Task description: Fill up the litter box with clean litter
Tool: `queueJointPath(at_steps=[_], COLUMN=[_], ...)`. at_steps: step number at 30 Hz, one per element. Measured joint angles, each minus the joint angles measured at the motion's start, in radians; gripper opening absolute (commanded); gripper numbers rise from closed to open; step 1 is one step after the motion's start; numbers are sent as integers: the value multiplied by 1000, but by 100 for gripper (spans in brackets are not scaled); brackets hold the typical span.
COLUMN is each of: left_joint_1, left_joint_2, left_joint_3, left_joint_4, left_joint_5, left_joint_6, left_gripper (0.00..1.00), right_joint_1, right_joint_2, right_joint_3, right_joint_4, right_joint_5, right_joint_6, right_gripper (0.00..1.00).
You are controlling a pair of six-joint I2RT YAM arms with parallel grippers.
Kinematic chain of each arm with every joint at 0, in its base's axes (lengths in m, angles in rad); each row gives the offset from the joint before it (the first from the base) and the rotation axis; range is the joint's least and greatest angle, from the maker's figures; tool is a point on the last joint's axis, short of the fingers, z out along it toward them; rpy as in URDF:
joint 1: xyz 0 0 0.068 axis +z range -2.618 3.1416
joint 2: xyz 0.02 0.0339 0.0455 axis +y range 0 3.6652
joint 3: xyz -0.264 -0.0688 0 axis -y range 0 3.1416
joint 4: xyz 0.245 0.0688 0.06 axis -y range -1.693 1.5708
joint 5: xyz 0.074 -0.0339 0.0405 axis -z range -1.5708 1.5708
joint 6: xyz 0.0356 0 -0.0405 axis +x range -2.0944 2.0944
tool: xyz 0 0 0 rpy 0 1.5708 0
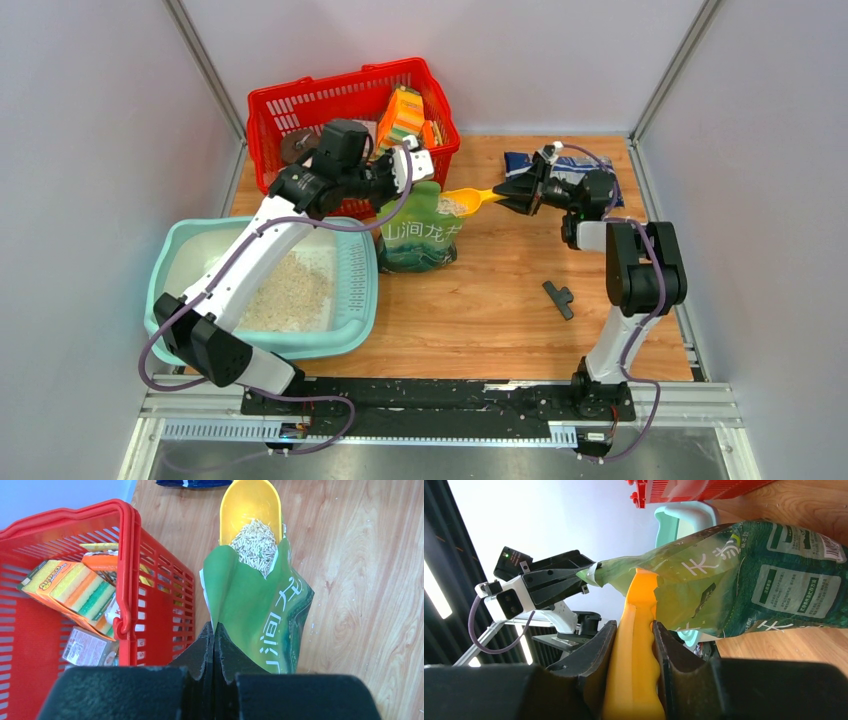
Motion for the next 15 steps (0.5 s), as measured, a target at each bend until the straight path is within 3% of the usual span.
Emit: queueJointPath(at_steps=[6, 15], left_joint_1=[-2, -2], left_joint_2=[0, 2], left_joint_3=[0, 0], left_joint_4=[-1, 1], left_joint_5=[-4, -7], left_joint_6=[7, 12], left_gripper=[0, 0], right_joint_1=[-1, -1], right_joint_2=[60, 52], right_joint_3=[-5, -2], right_joint_4=[143, 164], right_joint_5=[8, 8], right_joint_6=[103, 118], right_gripper=[0, 0])
